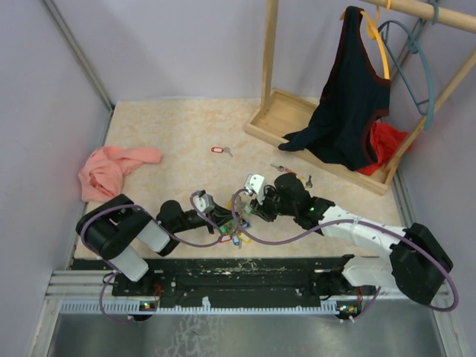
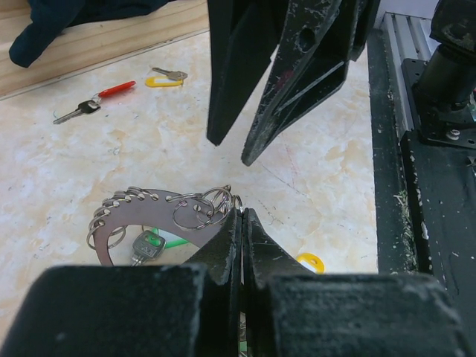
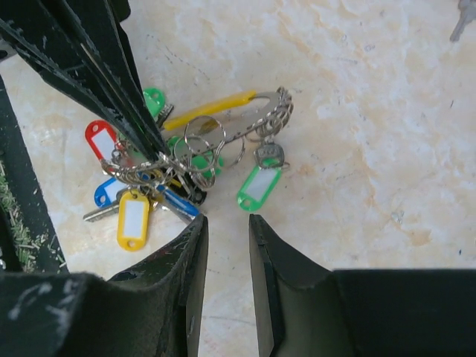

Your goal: Put the keys on the keyring

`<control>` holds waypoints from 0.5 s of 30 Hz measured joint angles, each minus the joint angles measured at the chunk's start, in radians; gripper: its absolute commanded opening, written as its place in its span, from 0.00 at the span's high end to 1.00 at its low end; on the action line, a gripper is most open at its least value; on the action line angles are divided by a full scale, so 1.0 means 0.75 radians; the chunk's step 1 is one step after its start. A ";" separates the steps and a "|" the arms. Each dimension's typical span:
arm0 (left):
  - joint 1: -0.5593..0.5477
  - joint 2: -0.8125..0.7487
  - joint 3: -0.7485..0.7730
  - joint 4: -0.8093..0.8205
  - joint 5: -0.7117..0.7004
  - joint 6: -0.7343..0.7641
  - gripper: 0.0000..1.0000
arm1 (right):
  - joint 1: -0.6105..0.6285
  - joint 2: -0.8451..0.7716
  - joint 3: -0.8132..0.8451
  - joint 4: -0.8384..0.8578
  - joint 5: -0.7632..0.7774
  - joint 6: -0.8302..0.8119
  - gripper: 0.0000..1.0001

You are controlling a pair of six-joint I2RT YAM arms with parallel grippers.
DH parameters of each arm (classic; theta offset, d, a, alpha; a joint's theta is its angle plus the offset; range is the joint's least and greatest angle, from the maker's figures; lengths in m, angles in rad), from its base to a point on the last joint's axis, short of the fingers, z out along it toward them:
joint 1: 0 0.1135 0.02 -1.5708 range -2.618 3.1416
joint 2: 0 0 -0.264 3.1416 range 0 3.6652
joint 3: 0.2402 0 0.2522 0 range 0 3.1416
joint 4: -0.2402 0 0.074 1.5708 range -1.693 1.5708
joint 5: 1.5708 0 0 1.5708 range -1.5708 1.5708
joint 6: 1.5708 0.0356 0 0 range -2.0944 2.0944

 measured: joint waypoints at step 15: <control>0.001 0.000 0.001 0.000 0.044 -0.001 1.00 | -0.009 0.149 -0.001 0.156 -0.211 -0.188 0.74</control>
